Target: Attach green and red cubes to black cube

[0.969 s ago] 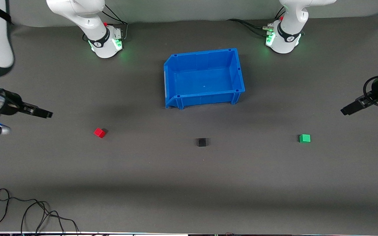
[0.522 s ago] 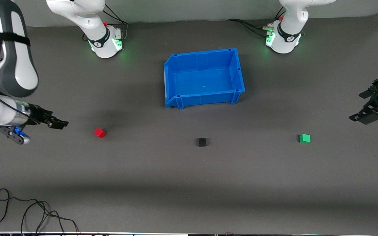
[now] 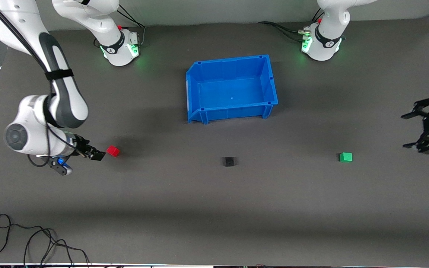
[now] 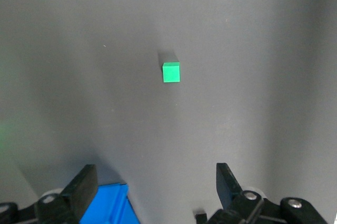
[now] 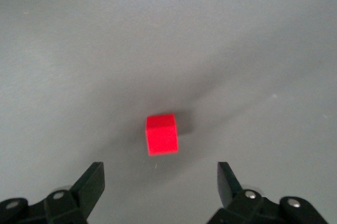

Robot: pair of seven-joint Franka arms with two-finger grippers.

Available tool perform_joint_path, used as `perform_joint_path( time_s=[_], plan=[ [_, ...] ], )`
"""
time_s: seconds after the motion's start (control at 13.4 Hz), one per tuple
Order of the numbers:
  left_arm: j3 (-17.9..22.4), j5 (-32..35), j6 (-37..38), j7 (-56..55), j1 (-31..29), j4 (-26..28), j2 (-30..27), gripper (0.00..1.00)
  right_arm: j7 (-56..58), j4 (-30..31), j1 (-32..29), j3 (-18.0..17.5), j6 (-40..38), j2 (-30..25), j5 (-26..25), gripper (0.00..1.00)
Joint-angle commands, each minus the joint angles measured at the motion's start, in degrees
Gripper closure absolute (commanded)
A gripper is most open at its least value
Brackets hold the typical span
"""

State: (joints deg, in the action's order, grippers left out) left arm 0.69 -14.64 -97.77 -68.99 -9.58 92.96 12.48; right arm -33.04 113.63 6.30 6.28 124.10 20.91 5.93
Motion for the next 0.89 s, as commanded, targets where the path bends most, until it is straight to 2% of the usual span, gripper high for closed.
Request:
perform_joint_path(
  time_s=[0.0, 0.45, 0.67, 0.82],
  plan=[
    [-0.34, -3.8, -7.4, -0.27, -1.31, 5.54, 2.36, 0.0, -0.27, 3.61, 1.43, 0.4, 5.7, 0.7, 0.66, 0.05],
    [-0.6, -12.05, -24.73, 11.57, -1.23, 13.64, 10.27, 0.0, -0.53, 4.66, 1.69, 0.4, 12.82, 5.89, 0.58, 0.09],
    [-0.78, -14.88, -28.86, 14.85, -1.14, 13.56, 14.66, 0.0, -1.06, 5.46, 2.92, 0.4, 15.64, 7.3, 0.66, 0.17],
    [-0.78, -15.06, -30.8, 14.94, -1.14, 13.47, 17.39, 0.0, -1.15, 5.46, 3.01, 0.4, 15.64, 7.39, 0.66, 0.29]
  ],
)
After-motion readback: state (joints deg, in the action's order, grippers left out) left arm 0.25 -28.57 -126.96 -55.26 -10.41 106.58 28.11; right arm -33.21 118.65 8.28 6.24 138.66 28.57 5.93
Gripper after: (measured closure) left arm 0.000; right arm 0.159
